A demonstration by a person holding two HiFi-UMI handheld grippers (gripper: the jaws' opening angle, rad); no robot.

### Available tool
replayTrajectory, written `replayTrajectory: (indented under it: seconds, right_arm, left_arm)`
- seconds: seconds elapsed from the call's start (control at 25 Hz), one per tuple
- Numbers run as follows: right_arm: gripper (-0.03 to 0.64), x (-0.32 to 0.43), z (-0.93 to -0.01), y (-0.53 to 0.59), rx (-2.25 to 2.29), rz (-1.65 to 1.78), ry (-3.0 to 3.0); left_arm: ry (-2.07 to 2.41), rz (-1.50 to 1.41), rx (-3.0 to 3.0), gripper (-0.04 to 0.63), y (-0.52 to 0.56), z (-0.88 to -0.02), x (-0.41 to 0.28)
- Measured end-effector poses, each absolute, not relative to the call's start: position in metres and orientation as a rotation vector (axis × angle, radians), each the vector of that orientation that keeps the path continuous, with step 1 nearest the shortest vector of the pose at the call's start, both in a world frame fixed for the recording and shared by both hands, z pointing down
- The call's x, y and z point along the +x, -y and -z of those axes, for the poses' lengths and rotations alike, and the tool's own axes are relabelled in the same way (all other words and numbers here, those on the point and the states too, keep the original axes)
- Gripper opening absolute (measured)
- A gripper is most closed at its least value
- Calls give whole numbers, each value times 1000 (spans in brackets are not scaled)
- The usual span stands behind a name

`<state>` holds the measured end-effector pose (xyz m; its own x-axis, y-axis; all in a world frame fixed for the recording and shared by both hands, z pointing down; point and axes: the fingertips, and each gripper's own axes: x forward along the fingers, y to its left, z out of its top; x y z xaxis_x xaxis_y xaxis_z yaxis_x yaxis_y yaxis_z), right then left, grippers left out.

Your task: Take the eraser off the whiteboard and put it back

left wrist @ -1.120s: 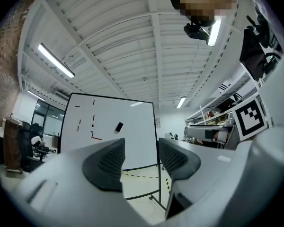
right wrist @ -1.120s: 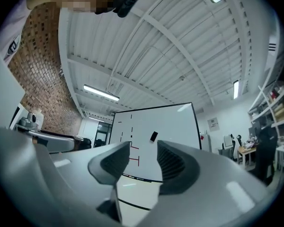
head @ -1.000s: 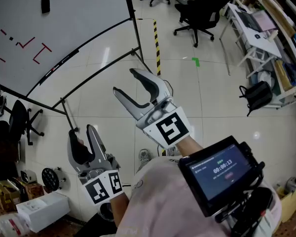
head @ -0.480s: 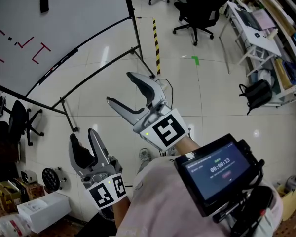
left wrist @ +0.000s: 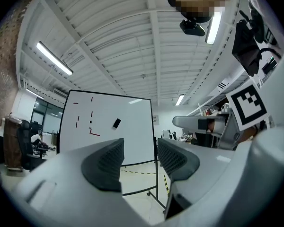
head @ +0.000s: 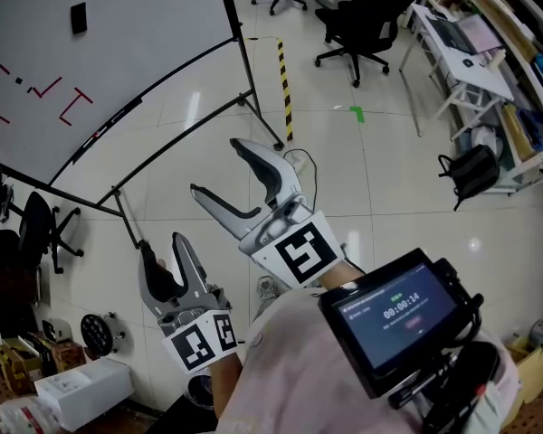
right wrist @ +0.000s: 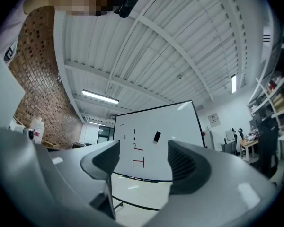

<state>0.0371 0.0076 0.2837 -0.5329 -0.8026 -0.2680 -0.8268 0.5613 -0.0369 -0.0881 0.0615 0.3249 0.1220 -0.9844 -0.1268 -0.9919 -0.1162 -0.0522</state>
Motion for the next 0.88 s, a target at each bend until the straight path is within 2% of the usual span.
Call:
replayTrajectory:
  seconds: [0.36, 0.44, 0.56, 0.88]
  right_arm:
    - [311, 38, -290, -45, -1598, -325, -2581]
    - [305, 42, -283, -57, -1579, -403, -2550]
    - [295, 52, -282, -57, -1577, -421, -2559]
    - [293, 122, -294, -53, -1735, -435, -2515]
  left_arm:
    - [-1973, -23, -2242, 212, -55, -318, -41]
    - [-1939, -38, -2248, 178, -55, -314, -27]
    - [-1920, -75, -2291, 178, -51, -318, -13]
    - [-1827, -114, -2375, 176, -42, -327, 57]
